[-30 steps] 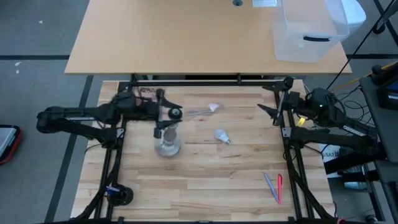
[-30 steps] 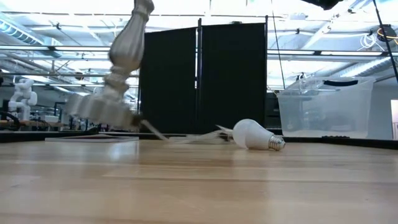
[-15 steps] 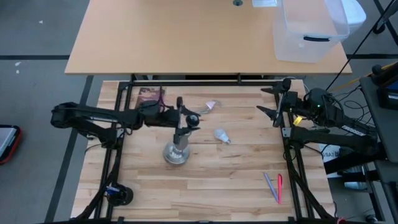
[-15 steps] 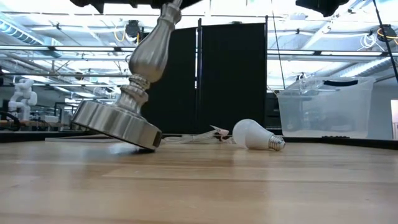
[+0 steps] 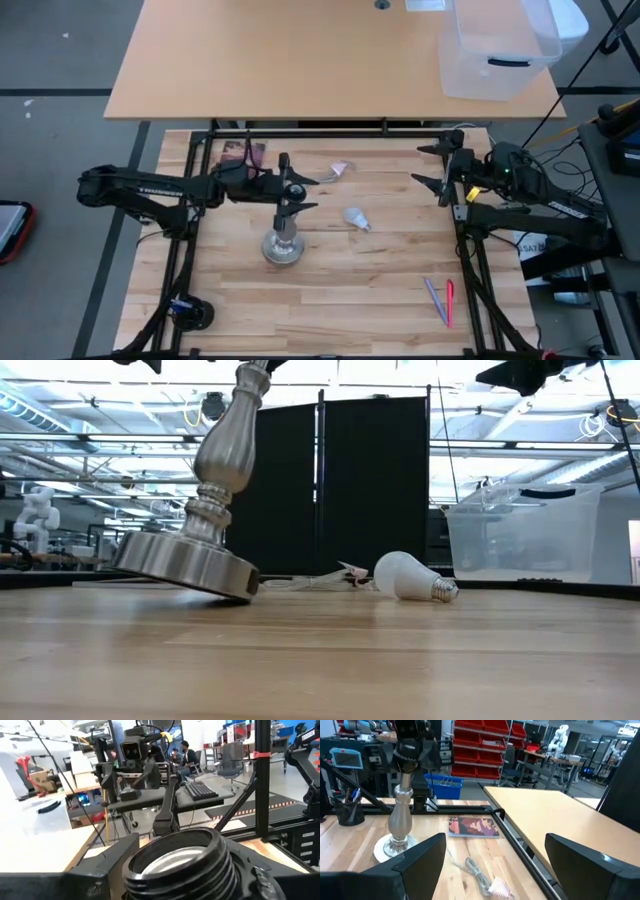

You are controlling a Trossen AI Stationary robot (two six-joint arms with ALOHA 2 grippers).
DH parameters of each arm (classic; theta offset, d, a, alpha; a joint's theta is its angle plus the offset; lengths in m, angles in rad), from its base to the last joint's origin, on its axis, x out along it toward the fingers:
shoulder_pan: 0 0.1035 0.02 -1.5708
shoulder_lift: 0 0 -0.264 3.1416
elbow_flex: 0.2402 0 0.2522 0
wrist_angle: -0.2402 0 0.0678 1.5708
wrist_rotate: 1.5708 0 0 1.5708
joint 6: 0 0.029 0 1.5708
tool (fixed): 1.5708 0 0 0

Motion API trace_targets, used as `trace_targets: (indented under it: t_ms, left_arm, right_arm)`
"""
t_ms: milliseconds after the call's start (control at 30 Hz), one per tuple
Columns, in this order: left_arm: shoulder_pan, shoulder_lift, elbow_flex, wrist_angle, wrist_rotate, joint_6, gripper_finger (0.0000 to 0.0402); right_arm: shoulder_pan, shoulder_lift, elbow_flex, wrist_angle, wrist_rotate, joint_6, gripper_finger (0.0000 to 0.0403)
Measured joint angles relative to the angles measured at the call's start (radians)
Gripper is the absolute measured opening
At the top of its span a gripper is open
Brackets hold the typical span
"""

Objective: Screw lightbulb
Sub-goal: Remove the lightbulb from the lamp

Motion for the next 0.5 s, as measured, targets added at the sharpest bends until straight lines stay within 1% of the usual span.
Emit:
trace_targets:
  t_ms: [233, 333, 433, 500]
  left_arm:
    - [0.0, -0.052, 0.0, -0.026, -0.002, 0.002, 0.0239]
    - [-0.005, -0.057, 0.0, -0.02, -0.004, 0.014, 0.0223]
    - [-0.014, -0.057, 0.0, -0.011, -0.01, 0.061, 0.0204]
    - [-0.023, -0.057, 0.0, -0.009, -0.01, 0.07, 0.0203]
  right_arm:
    - [0.0, 0.007, 0.0, -0.015, -0.001, 0.002, 0.0334]
    - [0.0, 0.008, 0.0, -0.013, -0.002, 0.002, 0.0334]
    - [0.0, 0.008, 0.0, -0.013, -0.002, 0.005, 0.0334]
    - [0.0, 0.009, 0.0, -0.013, -0.002, 0.009, 0.0334]
